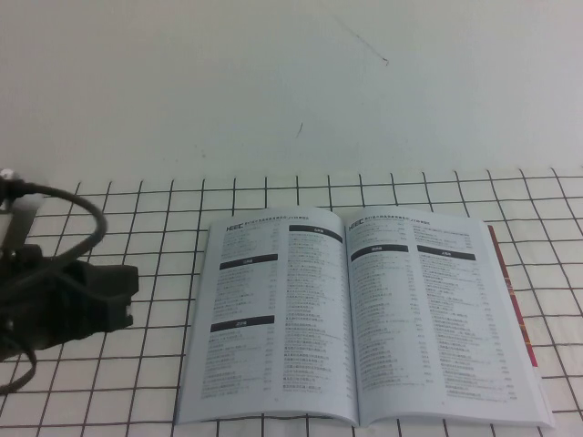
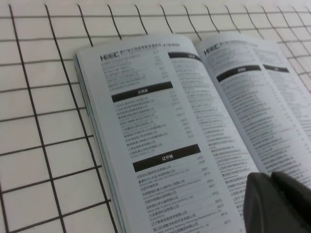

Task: Close book
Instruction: 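Close the open booklet and leave it lying on the table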

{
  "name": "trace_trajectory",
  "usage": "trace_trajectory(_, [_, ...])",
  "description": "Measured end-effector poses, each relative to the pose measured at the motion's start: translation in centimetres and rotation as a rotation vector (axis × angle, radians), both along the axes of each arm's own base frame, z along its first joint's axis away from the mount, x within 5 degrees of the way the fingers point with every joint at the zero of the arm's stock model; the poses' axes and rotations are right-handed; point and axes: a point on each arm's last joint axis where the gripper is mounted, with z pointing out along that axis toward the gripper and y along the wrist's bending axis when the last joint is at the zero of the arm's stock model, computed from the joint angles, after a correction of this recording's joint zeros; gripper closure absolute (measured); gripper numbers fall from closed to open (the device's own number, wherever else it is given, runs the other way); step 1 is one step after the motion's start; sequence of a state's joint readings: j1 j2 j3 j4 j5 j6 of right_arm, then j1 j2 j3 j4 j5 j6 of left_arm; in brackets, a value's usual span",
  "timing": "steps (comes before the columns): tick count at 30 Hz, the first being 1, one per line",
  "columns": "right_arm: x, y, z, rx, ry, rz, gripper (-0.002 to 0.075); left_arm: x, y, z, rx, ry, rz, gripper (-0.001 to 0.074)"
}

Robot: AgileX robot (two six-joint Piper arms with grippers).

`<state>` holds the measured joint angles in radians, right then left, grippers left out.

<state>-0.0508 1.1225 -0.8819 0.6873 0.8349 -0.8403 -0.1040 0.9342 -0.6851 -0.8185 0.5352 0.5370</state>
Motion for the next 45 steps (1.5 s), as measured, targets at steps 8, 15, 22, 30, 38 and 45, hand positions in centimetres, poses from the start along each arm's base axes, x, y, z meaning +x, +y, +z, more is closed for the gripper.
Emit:
trace_trajectory(8, [5.2, 1.2, -6.3, -0.017, 0.179, 0.055, 0.0729, 6.1, -0.7, -2.6, 0.035, 0.15, -0.027, 0.0738])
trace_trajectory(15, [9.1, 6.6, -11.1, -0.059, 0.245, 0.155, 0.0729, 11.4, -1.1, -5.7, 0.066, 0.247, -0.018, 0.0738])
trace_trajectory(22, [13.8, 10.2, -14.0, -0.056, 0.294, 0.199, 0.0729, 14.3, -1.3, -8.9, 0.093, 0.334, -0.022, 0.0738])
trace_trajectory(30, [16.5, 11.3, -18.0, -0.065, 0.403, 0.212, 0.0729, 15.6, -1.3, -11.7, 0.078, 0.393, 0.014, 0.0738])
trace_trajectory(38, [16.9, 11.1, -19.2, -0.103, 0.464, 0.193, 0.0729, 16.2, -1.3, -13.3, 0.081, 0.406, 0.024, 0.0738])
trace_trajectory(45, [16.9, 11.2, -19.2, -0.103, 0.485, 0.172, 0.0729, 16.8, -1.2, -14.2, 0.067, 0.414, 0.065, 0.0738])
